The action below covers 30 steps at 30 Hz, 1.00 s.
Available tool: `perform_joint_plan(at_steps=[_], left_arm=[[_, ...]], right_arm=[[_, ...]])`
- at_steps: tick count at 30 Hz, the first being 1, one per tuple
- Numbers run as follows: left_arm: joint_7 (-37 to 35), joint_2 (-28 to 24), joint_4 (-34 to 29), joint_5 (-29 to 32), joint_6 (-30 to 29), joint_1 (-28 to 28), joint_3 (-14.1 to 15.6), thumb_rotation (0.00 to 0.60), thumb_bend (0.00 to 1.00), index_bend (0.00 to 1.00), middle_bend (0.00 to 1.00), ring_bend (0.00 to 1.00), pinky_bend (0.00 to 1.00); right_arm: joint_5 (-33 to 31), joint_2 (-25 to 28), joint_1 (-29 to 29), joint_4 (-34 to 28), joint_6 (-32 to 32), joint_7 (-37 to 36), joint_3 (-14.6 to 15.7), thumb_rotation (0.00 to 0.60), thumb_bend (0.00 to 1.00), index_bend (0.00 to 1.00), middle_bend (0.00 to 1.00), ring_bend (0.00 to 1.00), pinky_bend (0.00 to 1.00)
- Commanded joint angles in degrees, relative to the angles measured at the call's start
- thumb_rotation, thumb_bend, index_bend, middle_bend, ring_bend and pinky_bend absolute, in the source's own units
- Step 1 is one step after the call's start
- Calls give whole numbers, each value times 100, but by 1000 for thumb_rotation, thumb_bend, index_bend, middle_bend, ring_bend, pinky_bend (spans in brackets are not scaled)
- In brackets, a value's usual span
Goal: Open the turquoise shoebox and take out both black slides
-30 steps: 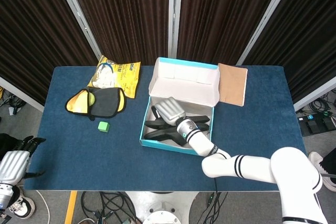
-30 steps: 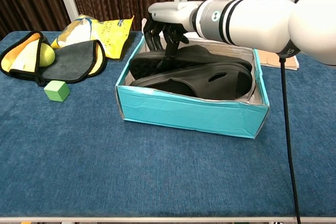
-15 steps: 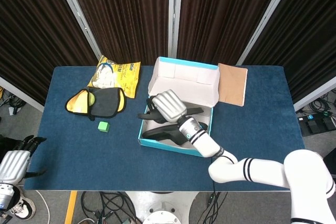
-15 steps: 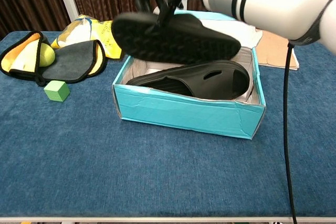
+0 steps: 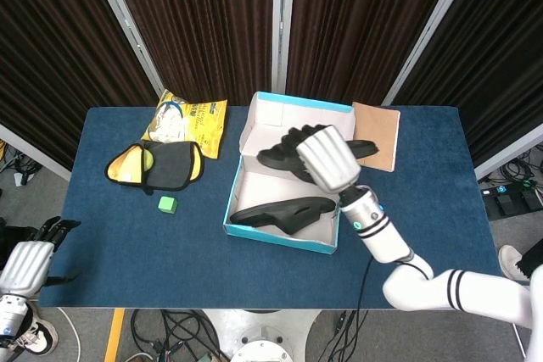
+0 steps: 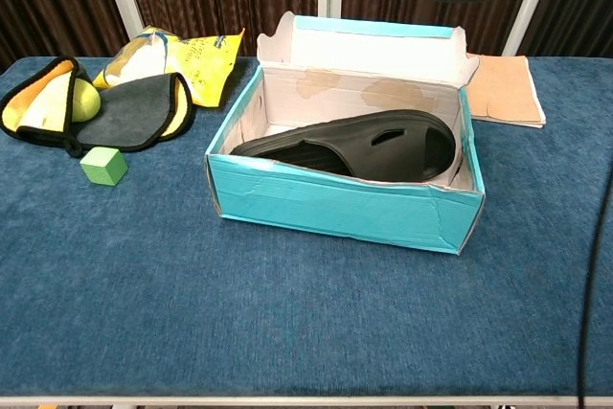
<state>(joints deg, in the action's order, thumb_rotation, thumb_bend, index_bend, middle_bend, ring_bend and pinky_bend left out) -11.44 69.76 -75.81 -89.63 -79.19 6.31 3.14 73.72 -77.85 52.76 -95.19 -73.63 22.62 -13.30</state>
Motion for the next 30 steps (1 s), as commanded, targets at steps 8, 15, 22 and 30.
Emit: perform_joint_plan(at_steps=[8,15,22,30], left_arm=[[95,-7,-119,-81,-11,39,24,600,4,157,147,81,295],[132,7,-145,-86,2,31,57,600,4,157,148,81,295],[119,48,-103,-101,28,36,87,600,4,157,147,81,295],[112,129,-25,-135,-31,26,90,600,4,157,148,81,295]], right_arm=[[-87,485,-1182,250,-525,-38,522,600,393,903,735,600,759],[-97,349,-1644,1009,-491,-167,776,600,385,903,734,600,759],[-309,64,-1882,1625,-132,-348,813,600,385,903,733,600,760],[-276,-455,-1761,2339,432,-521,748,600,386,903,729,600,759]])
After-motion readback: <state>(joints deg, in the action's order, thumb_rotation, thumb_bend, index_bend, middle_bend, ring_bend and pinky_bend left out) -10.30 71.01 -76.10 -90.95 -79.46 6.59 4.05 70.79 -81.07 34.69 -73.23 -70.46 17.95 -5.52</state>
